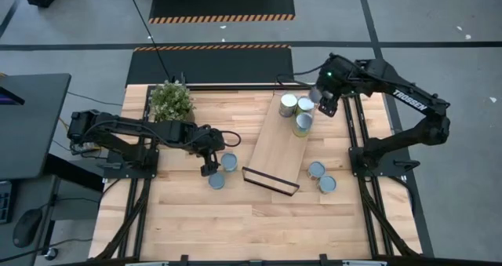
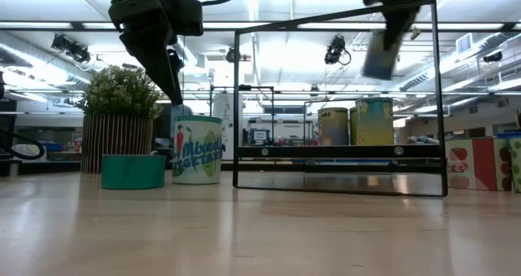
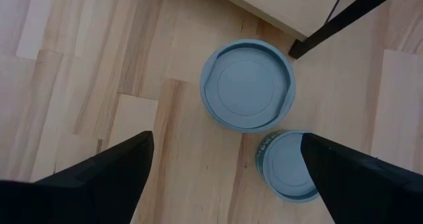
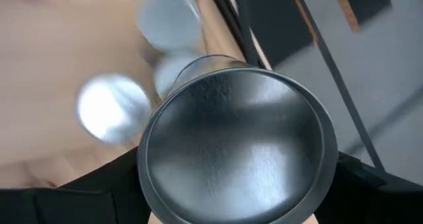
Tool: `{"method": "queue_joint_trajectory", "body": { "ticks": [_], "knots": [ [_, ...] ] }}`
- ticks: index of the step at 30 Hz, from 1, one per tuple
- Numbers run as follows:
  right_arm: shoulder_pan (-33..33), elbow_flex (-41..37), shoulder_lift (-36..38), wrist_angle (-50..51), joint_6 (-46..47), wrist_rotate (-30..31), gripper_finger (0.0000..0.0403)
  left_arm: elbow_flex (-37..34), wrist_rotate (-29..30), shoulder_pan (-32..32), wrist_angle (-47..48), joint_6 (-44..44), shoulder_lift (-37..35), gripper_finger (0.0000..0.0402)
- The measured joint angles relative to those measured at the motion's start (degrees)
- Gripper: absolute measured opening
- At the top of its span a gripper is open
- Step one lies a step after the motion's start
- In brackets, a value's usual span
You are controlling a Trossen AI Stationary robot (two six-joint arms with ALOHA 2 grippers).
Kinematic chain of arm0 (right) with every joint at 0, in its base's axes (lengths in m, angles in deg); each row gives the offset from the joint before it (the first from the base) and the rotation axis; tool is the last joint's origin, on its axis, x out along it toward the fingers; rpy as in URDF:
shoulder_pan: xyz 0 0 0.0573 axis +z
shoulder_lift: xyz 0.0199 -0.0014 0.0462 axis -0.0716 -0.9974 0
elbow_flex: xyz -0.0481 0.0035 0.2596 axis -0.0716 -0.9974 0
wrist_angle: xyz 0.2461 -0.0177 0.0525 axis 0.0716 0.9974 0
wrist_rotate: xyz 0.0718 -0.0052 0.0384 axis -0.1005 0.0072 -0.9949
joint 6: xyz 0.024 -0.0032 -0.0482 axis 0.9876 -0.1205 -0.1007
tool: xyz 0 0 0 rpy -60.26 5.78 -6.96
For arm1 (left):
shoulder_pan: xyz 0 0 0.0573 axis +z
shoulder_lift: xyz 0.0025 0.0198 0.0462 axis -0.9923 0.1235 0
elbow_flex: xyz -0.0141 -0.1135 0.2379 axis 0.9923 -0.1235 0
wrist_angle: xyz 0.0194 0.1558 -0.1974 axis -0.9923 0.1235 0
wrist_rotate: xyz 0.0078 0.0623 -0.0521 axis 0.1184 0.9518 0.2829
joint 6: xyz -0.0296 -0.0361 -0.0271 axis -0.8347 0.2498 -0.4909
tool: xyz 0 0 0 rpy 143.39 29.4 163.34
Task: Pick and place cans onto a shelf
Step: Put the canned peas on the shelf
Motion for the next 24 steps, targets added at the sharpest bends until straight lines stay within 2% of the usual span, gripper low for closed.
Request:
{"method": "queue_joint_trajectory", "body": {
  "ticks": [6, 16, 24],
  "knots": [
    [3.8, -1.36, -0.67, -11.63, -6.56, -9.52, 0.0322, 0.0, 0.0, 0.0, -1.37, 0.04, 0.0, 0.0388],
    [11.42, -2.2, -12.16, -17.68, -7.62, -9.83, 0.0323, 0.0, 0.0, 0.0, -1.56, 0.04, 0.0, 0.0388],
    [12.54, -2.25, -22.56, -17.93, -11.49, -9.73, 0.0323, 0.0, 0.0, 0.0, -1.52, -0.04, 0.0, 0.0388]
  ]
}}
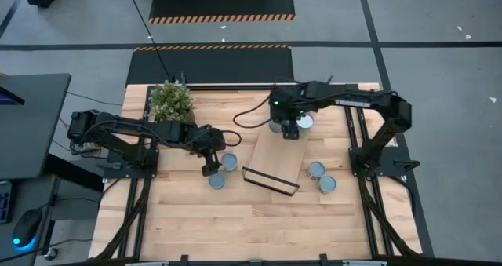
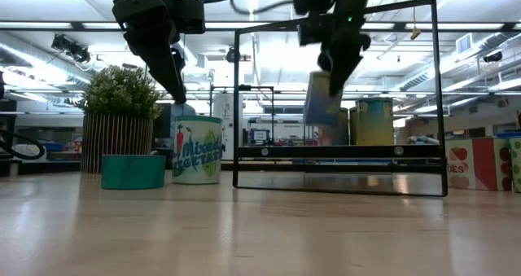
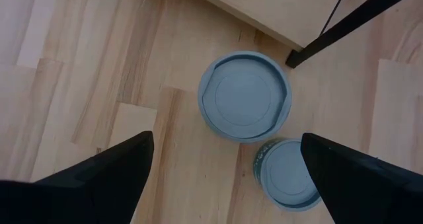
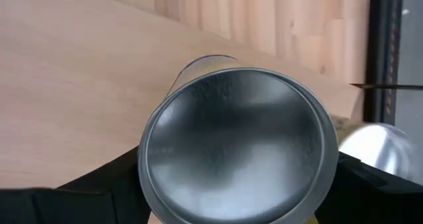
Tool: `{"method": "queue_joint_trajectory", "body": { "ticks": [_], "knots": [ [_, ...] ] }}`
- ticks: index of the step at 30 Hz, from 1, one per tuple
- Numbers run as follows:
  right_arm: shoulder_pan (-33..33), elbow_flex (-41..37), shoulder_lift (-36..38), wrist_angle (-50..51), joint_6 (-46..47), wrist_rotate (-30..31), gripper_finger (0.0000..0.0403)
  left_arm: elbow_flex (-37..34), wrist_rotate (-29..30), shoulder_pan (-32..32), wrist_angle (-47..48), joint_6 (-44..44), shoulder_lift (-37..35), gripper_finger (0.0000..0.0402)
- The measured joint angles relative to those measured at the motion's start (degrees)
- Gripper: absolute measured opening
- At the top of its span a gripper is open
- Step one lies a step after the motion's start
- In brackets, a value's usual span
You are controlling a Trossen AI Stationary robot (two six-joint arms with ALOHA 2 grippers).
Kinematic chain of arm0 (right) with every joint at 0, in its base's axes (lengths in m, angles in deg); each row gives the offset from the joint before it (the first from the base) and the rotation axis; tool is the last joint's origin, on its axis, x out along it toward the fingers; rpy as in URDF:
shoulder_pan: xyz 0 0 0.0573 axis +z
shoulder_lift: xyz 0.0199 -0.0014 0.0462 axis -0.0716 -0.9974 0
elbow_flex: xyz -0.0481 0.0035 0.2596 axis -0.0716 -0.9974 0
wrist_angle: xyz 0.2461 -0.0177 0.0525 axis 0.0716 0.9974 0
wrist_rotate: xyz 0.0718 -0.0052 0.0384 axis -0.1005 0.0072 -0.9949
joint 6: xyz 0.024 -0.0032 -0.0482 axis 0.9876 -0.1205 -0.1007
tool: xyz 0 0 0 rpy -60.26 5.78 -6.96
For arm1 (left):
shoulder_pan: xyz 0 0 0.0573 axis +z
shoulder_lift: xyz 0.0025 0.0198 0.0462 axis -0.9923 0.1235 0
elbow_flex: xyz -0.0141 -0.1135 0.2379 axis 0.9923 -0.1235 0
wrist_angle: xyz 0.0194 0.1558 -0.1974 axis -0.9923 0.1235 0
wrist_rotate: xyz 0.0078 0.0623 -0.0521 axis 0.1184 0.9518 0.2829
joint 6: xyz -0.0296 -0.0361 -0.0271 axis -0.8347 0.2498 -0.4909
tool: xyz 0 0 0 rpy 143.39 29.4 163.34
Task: Pick and place cans onto a shelf
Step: Put the canned peas on the shelf
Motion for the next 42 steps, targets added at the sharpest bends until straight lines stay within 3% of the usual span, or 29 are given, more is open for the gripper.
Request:
{"method": "queue_joint_trajectory", "body": {
  "ticks": [12, 23, 35, 42],
  "knots": [
    [0.0, 0.0, -5.85, 0.75, -5.12, -0.53, 0.0324, 0.0, 0.02, 0.0, 0.01, 0.57, 0.0, 0.0388],
    [0.0, 0.0, -7.6, 0.01, -8.55, -3.0, 0.0357, 0.0, 0.01, 0.0, 0.05, 0.35, 0.0, 0.0388],
    [0.38, 1.54, -7.34, 2.42, -7.98, 7.67, 0.0376, 0.0, 0.01, 0.0, 0.27, 0.37, 0.0, 0.0388],
    [2.48, 6.6, -7.34, 8.56, -4.45, 8.84, 0.0375, 0.0, 0.02, -0.02, 0.27, 0.35, 0.0, 0.0388]
  ]
}}
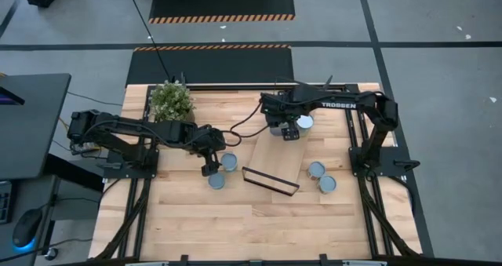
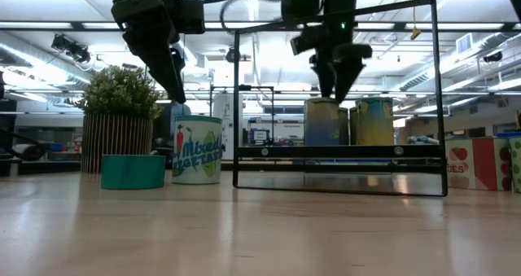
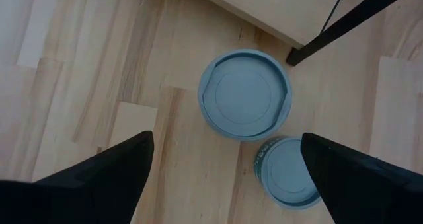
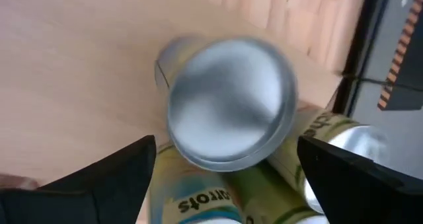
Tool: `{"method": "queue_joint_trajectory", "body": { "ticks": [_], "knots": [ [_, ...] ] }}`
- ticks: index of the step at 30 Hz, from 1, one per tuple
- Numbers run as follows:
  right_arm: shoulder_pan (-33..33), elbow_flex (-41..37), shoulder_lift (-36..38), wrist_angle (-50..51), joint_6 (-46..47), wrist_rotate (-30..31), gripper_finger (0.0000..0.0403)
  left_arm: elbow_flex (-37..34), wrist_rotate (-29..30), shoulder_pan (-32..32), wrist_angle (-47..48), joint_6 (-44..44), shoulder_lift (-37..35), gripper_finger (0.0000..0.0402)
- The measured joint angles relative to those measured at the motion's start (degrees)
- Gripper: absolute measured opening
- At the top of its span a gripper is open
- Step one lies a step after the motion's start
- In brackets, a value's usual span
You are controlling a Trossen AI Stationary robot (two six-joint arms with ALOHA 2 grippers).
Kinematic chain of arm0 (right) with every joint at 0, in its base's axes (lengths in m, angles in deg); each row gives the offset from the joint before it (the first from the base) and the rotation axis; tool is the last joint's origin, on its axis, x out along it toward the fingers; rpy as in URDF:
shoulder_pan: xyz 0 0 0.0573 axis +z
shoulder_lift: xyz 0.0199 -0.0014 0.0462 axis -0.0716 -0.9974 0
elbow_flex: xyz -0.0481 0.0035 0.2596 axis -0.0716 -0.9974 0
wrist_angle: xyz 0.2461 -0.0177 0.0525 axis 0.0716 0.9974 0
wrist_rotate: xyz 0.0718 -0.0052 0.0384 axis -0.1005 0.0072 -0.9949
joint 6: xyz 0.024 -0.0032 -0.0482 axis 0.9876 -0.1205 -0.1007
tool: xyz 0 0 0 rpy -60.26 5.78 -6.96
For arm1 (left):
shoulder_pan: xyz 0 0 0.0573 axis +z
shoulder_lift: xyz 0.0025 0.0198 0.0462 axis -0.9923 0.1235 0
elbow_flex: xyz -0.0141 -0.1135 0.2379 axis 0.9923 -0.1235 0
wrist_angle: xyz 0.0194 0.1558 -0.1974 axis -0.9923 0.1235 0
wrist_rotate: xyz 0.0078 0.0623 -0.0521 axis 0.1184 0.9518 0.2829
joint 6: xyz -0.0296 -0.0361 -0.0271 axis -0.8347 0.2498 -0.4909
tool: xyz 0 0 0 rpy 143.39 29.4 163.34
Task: Pick and place cans onto a shelf
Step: Put the canned peas on the shelf
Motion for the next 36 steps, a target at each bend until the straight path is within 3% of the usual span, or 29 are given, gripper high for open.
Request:
{"method": "queue_joint_trajectory", "body": {
  "ticks": [7, 16, 25, 36],
  "knots": [
    [3.99, 4.29, 0.15, -3.81, 0.16, 0.22, 0.0375, 0.0, -0.02, 0.0, -0.02, -0.02, 0.0, 0.0388],
    [6.89, -2.15, -0.24, -17.52, -8.14, 1.56, 0.0375, 0.0, -0.02, -0.09, 0.04, -0.42, 0.0, 0.0388],
    [2.37, -2.34, -0.24, -15.67, -6.75, 3.48, 0.0375, 0.0, 0.0, -0.07, 0.0, -0.46, 0.0, 0.0388],
    [1.6, -2.34, -0.24, -13.93, -5.96, 7.58, 0.0375, 0.0, 0.0, -0.05, 0.0, -0.42, 0.0, 0.0388]
  ]
}}
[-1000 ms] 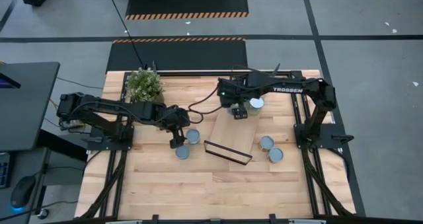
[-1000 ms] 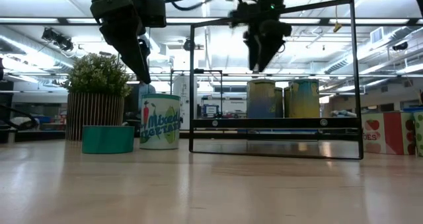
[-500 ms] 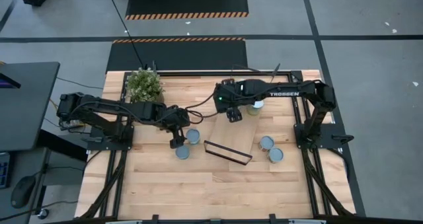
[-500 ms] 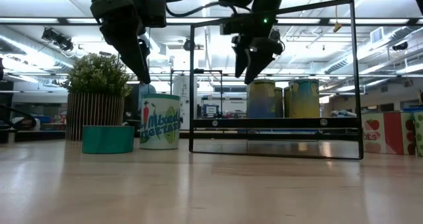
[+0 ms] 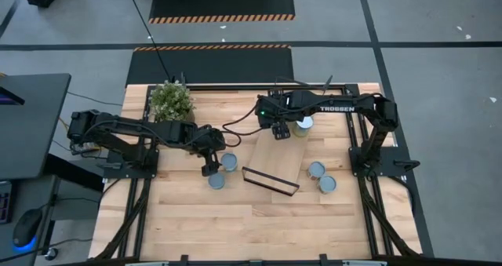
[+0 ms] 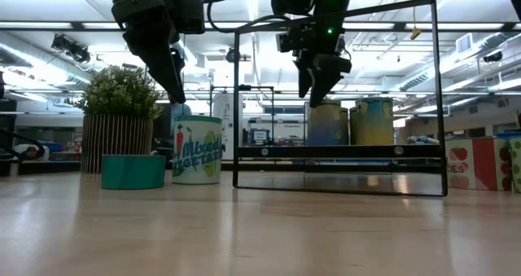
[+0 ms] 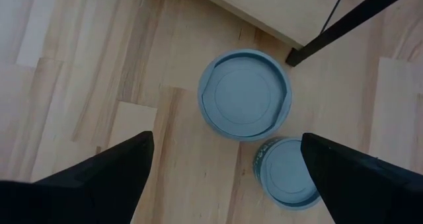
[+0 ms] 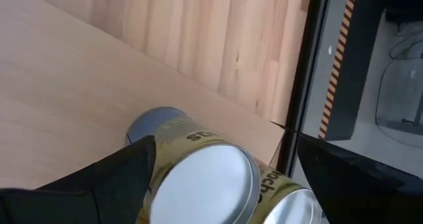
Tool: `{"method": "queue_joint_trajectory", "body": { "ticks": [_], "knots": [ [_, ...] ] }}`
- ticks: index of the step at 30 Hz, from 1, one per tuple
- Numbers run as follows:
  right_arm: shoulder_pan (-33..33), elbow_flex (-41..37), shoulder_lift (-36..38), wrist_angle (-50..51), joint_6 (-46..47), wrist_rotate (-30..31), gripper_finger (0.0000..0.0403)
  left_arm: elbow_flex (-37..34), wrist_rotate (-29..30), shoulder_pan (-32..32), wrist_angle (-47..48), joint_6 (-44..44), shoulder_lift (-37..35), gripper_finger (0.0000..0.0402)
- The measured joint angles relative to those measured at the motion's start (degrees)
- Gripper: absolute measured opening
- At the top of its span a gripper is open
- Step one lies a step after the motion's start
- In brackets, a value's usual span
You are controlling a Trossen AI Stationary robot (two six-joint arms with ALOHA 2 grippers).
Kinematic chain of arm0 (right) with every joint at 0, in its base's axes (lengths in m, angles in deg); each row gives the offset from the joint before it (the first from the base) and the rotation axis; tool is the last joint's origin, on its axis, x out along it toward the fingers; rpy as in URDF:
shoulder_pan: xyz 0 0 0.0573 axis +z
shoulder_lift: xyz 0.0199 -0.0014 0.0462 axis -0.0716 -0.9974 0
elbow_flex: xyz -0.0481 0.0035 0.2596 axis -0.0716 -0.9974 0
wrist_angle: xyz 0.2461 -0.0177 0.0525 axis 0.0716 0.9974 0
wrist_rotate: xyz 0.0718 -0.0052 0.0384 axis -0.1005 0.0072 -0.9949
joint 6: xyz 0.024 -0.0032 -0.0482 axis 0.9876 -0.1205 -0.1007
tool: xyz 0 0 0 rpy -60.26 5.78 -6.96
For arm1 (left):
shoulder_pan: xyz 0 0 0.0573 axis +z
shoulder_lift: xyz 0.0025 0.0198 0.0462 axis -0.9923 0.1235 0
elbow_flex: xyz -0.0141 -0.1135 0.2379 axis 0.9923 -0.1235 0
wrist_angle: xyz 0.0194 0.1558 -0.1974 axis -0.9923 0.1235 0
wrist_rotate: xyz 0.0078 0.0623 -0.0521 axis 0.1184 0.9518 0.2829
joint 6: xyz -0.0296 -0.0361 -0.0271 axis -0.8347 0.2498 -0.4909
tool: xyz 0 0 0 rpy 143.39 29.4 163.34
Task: Pick and place cans onto a shelf
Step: Put the canned peas on the shelf, then adjust the canned carrots on the shelf
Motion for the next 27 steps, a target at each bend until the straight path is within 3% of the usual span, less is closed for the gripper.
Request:
{"method": "queue_joint_trajectory", "body": {
  "ticks": [14, 21, 27],
  "knots": [
    [-0.05, 1.99, 0.8, 3.4, 2.44, 1.24, 0.0375, 0.0, -0.02, 0.0, 0.02, -0.01, 0.0, 0.0388],
    [5.14, 0.98, 8.82, 3.47, 5.55, 1.07, 0.0375, 0.0, -0.02, 0.0, 0.01, -0.04, 0.0, 0.0388],
    [8.98, -6.61, 17.35, 3.94, 14.2, 3.41, 0.0375, 0.0, -0.02, 0.0, 0.0, 0.0, 0.0, 0.0388]
  ]
}}
